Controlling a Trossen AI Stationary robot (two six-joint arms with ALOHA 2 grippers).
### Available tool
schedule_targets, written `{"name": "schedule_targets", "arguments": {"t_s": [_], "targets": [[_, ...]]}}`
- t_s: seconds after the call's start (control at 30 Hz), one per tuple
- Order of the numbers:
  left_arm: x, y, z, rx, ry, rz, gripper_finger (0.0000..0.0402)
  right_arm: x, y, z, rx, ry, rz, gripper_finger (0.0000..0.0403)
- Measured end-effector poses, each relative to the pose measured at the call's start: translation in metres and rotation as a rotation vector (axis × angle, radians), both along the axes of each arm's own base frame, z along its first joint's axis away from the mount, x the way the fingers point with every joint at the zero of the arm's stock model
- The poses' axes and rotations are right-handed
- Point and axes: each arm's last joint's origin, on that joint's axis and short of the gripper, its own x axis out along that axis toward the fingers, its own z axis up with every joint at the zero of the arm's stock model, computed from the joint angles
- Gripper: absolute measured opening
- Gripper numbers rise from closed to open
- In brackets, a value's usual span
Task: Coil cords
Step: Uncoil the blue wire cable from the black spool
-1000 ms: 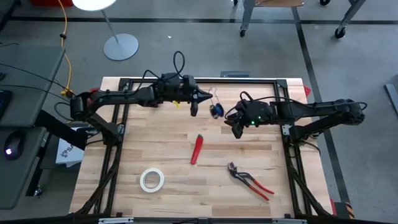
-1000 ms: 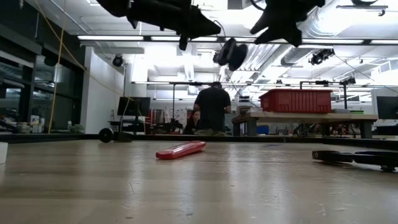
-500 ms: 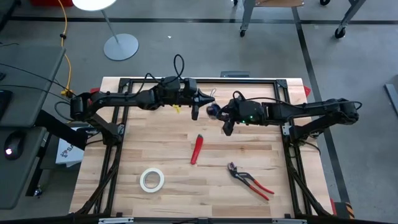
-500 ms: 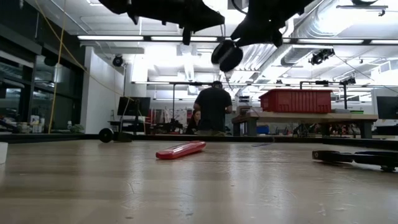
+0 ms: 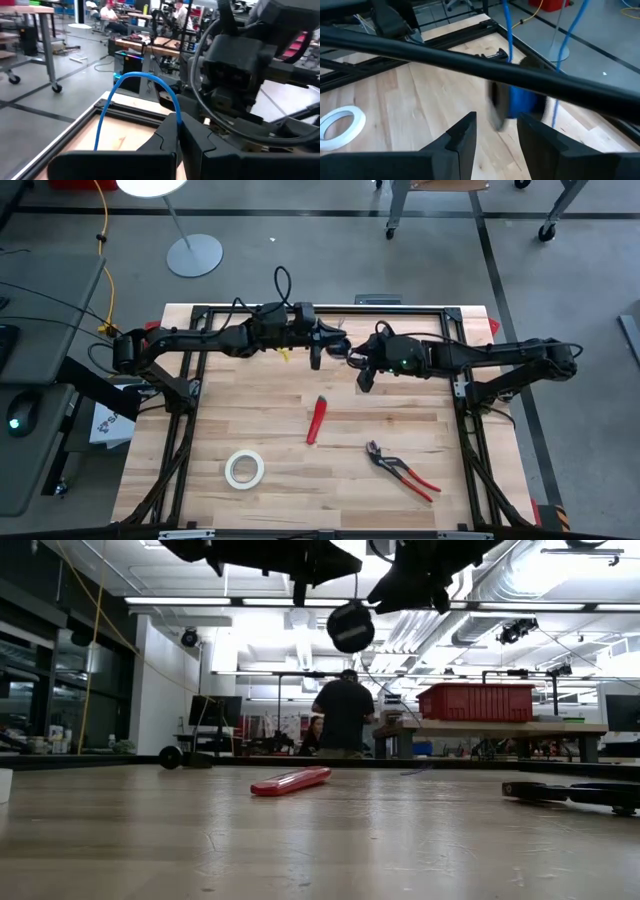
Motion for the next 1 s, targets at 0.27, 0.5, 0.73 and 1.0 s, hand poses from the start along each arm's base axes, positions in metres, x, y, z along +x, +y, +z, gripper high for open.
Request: {"name": "schedule_targets", "arguments": {"t_s": [0.27, 0.5, 0.73, 1.0], "targets": [[0.0, 0.001, 0.001, -0.002, -0.006, 0.024, 0.0, 0.001, -0.009, 0.003, -0.029, -0.021, -0.015, 0.0133], [0.0, 0.001, 0.004, 0.001, -0.039, 0.04, 0.0, 0.001, -0.015, 0.004, -0.019, -0.038, -0.003, 0.0133], [0.0, 0.002, 0.006, 0.006, -0.064, 0.068, 0.0, 0.001, -0.016, 0.004, -0.033, -0.031, 0.013, 0.0133], [0.0, 0.002, 0.006, -0.009, -0.067, 0.087, 0.0, 0.001, -0.02, 0.005, -0.032, -0.037, -0.001, 0.0133]]}}
